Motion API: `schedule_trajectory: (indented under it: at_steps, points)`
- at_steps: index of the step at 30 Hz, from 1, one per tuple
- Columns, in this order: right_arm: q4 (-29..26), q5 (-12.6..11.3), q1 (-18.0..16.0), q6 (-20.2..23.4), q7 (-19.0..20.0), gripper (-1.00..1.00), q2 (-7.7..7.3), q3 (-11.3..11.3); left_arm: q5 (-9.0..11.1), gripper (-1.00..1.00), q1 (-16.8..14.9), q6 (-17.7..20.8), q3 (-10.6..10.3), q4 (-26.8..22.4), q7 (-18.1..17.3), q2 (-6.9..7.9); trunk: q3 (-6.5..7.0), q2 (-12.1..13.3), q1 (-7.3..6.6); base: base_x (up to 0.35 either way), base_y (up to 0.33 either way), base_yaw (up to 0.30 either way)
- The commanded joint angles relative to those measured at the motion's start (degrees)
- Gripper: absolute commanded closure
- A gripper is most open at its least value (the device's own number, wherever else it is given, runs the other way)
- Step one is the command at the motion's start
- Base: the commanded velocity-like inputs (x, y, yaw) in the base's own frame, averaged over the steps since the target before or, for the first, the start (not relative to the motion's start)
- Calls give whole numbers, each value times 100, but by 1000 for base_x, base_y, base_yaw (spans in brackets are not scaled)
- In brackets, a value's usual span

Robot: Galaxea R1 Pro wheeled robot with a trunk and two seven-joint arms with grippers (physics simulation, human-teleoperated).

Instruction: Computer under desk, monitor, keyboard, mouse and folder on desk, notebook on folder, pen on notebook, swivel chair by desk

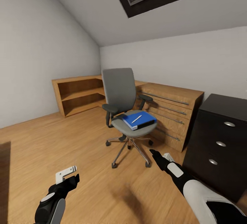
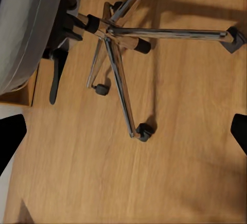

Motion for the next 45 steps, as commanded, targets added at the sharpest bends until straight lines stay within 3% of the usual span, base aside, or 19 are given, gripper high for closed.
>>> schedule_trajectory:
  at_steps: [1,11,17,22,26,27,28,30,31,32,35,37,41,45]
  points:
    - [-1,-15,-2,28,17,-100,0,-27,61,-100,-3,16,3,-7,42,-3,-6,-3,-2,-40,-17,0]
    - [-16,24,-2,-29,10,-100,-8,-27,61,-100,-3,20,-28,4,51,-4,207,88,-66,-10,-4,0]
    - [20,50,26,-395,-45,-100,-52,-34,61,-100,-3,37,-87,277,55,15,315,329,-198,0,0,0]
    - [56,225,243,-842,-44,-100,-126,-27,61,-100,-3,32,-93,496,67,18,405,529,-308,0,0,0]
    - [94,657,544,-1391,-47,-100,-122,-15,56,-100,-3,18,-93,823,70,21,477,690,-396,0,0,0]
    - [114,936,714,-1696,-49,-100,-104,-8,51,-100,-3,11,-94,1054,70,19,494,730,-418,0,0,0]
    - [155,1462,1030,-2353,-55,-100,-40,1,46,-100,-3,-13,-108,1479,71,16,512,770,-440,0,0,0]
    - [186,1716,1189,-2766,-57,-100,15,4,45,-100,-3,-61,-127,1681,73,15,548,850,-484,0,0,0]
    - [275,1958,1361,-3296,-65,-100,70,4,45,-100,-3,-183,-140,1890,75,14,566,890,-506,0,0,0]
    - [343,2059,1440,-3563,-70,-100,91,5,44,-100,-3,-265,-145,1992,76,14,584,930,-528,0,0,0]
    - [771,2309,1626,-4482,-78,-100,144,8,44,-100,-3,-690,-156,2403,74,18,638,1051,-594,0,0,0]
    - [990,2374,1673,-4814,-78,-100,159,11,43,-100,-3,-939,-159,2608,73,19,674,1131,-637,0,0,0]
    - [1310,2450,1730,-5310,-78,-100,182,10,37,-100,-3,-1591,-166,3063,66,21,746,1291,-725,0,0,0]
    - [1402,2465,1750,-5467,-83,-100,198,6,36,-100,-3,-2027,-170,3324,58,20,818,1452,-813,0,0,0]
